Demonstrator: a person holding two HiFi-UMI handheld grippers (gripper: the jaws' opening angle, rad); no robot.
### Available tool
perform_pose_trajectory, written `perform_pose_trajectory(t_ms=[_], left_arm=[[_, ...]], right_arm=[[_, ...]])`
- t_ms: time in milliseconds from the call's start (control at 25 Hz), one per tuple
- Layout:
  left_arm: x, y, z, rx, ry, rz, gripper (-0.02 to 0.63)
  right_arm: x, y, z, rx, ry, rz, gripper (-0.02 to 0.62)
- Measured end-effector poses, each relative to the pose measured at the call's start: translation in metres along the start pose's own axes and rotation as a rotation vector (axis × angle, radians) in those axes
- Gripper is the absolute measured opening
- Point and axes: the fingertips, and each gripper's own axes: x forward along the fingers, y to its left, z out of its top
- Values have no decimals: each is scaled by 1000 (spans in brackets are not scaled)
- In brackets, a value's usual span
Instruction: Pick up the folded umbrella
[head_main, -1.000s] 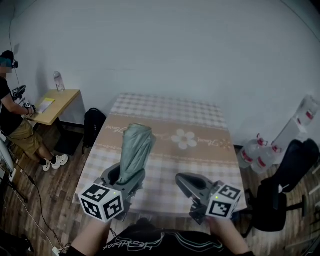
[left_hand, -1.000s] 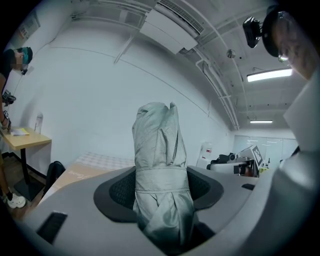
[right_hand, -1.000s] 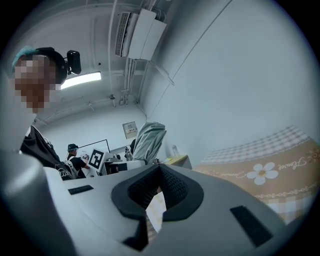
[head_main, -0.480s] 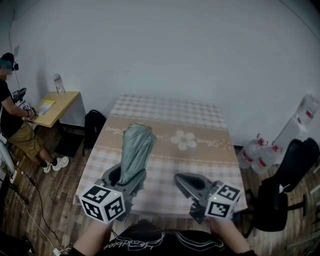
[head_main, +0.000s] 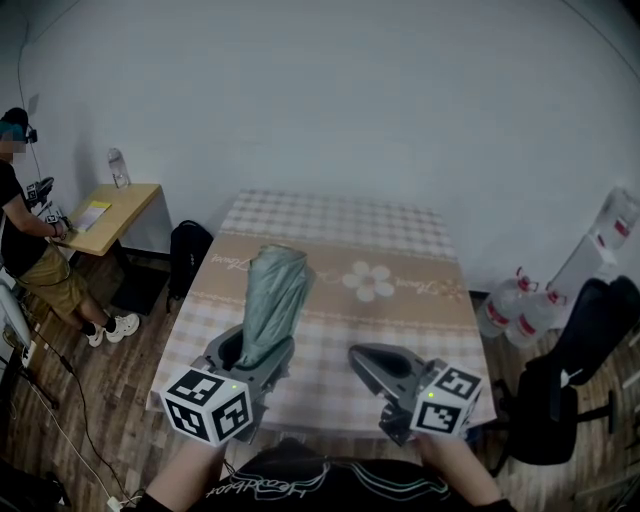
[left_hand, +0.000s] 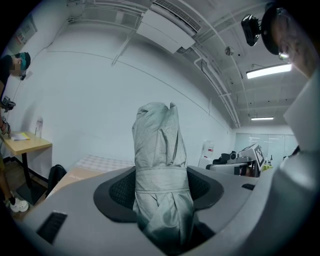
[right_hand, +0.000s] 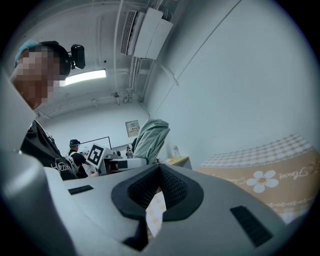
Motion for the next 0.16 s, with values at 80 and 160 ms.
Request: perform_pose_trajectory(t_ms=[80, 160], left_arm=[[1, 1, -1, -5, 2, 0, 261], [1, 1, -1, -10, 2, 0, 261]], right_arm=[[1, -1, 1, 0, -5, 1, 9], [1, -3, 1, 0, -9, 1, 9]])
